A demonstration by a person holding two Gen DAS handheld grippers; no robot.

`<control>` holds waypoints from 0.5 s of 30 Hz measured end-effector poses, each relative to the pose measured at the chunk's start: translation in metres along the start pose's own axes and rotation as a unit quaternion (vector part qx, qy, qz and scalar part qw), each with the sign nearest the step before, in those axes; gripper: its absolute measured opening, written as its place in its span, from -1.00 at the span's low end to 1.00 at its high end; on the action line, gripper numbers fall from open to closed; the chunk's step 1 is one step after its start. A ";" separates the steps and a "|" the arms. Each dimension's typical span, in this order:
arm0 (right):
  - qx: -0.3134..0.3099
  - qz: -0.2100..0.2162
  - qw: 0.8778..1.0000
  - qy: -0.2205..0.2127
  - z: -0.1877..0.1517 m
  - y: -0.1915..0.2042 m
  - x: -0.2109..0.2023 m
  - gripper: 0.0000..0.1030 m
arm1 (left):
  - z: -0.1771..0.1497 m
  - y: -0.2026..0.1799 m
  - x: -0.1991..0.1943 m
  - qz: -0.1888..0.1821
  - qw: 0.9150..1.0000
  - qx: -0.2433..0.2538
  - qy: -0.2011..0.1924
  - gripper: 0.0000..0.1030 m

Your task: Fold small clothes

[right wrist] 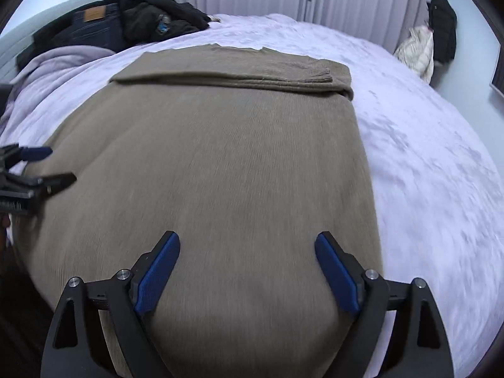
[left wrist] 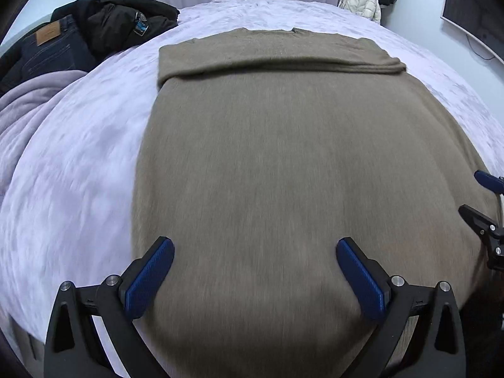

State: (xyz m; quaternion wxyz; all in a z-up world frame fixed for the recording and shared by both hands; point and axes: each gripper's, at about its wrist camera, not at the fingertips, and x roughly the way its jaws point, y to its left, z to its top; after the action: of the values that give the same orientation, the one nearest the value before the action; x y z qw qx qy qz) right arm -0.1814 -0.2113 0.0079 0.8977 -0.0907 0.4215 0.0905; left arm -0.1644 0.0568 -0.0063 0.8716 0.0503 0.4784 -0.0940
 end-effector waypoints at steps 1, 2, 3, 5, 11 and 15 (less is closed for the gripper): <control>-0.013 -0.001 1.000 -0.006 -0.014 0.002 -0.010 0.74 | -0.011 0.001 -0.007 -0.002 1.000 0.010 0.001 1.00; -0.029 -0.003 1.000 -0.010 -0.026 0.004 -0.019 0.74 | -0.020 0.001 -0.013 -0.005 1.000 0.026 0.007 1.00; -0.047 -0.003 0.999 -0.012 -0.035 0.002 -0.025 0.74 | -0.021 0.003 -0.015 -0.008 0.999 0.035 0.011 1.00; -0.076 -0.003 0.997 -0.013 -0.040 0.004 -0.028 0.74 | -0.019 0.006 -0.022 -0.018 0.999 0.043 0.029 1.00; -0.053 0.075 0.995 -0.044 0.000 0.018 -0.051 0.76 | 0.023 -0.011 -0.043 -0.087 0.996 0.003 -0.018 1.00; -0.123 0.084 0.988 -0.039 0.021 0.060 -0.030 0.76 | 0.015 -0.046 -0.002 -0.029 0.997 0.069 0.036 1.00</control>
State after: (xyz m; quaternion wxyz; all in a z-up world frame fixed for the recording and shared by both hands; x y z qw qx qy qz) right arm -0.1991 -0.1510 0.0385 0.8847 -0.1609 0.3779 0.2206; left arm -0.1628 0.0089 0.0033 0.8453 0.0995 0.5029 -0.1505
